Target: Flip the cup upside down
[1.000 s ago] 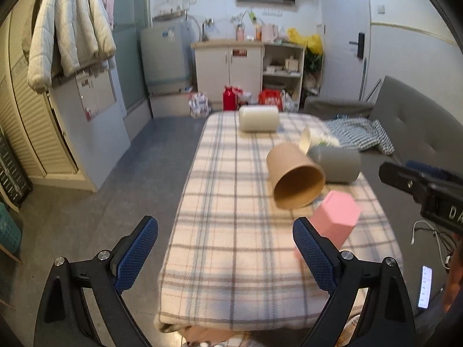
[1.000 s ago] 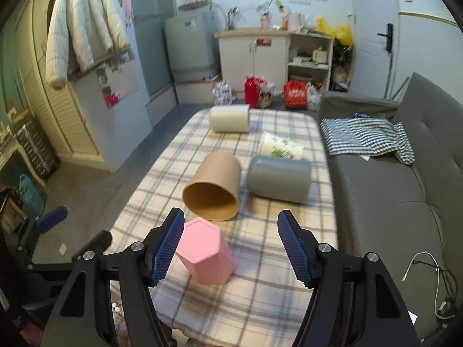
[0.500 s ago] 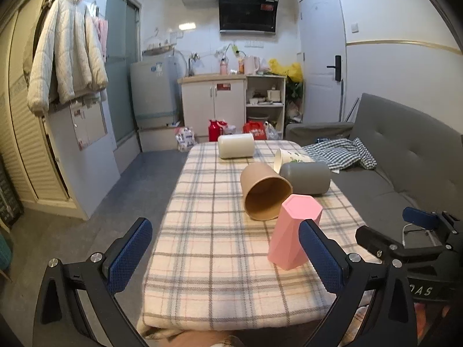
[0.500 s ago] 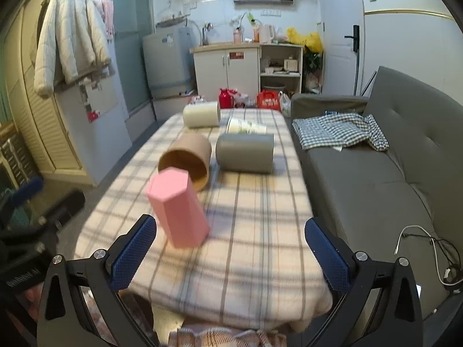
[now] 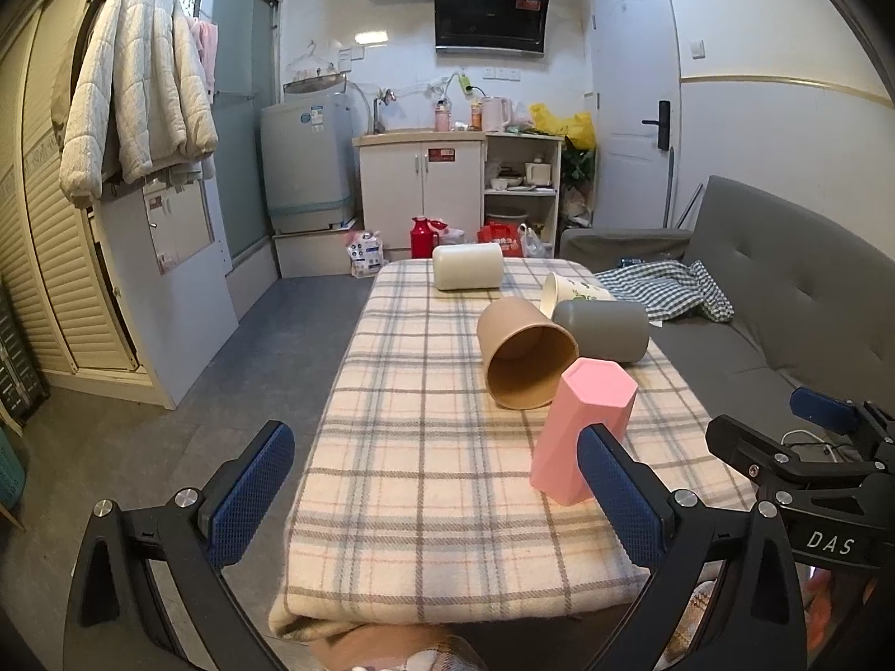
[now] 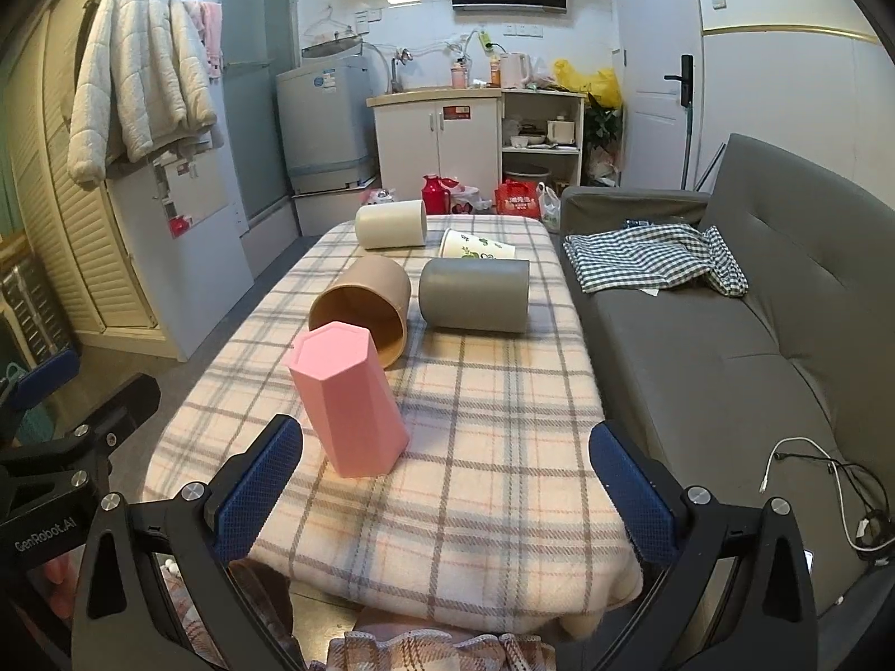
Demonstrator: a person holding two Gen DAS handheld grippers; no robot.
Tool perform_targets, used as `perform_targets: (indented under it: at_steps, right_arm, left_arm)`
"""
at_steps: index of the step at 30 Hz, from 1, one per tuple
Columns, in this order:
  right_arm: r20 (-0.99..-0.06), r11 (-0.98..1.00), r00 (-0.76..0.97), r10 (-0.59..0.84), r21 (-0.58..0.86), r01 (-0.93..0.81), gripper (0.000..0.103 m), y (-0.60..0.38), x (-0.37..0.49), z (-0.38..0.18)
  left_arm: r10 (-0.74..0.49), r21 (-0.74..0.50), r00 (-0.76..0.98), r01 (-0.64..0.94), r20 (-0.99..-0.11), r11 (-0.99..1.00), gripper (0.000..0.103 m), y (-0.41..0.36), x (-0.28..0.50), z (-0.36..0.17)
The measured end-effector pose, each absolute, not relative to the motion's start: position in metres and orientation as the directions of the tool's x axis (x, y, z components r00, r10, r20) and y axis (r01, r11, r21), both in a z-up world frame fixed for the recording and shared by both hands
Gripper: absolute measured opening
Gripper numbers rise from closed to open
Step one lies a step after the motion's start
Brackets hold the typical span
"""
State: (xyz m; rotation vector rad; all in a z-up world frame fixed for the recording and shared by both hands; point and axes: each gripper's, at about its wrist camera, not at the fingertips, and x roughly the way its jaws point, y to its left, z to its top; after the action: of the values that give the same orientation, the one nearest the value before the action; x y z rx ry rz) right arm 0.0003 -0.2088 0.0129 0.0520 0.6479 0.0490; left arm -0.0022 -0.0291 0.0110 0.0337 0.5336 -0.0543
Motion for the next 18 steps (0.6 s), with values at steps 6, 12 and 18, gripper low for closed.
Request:
perform_targets:
  at_steps: [6, 12, 18]
  right_arm:
    - [-0.6, 0.997, 0.798, 0.061, 0.07, -0.023, 0.103, -0.2113, 0.0013, 0.0131]
    - [-0.59, 0.998, 0.805, 0.058, 0.066, -0.024, 0.103, -0.2098, -0.0015, 0.0168]
    - [-0.585, 0.998, 0.809, 0.055, 0.058, -0.026, 0.103, -0.2105, -0.0069, 0.0201]
  left_arm:
    - [-0.035, 0.026, 0.852, 0.057, -0.523, 0.998, 0.103, -0.0299, -0.0014, 0.0102]
    - [-0.037, 0.026, 0.849, 0.06, -0.527, 0.998, 0.103, -0.0313, -0.0003, 0.01]
    - [-0.042, 0.038, 0.853, 0.072, -0.52, 0.997, 0.103, -0.0349, -0.0024, 0.0123]
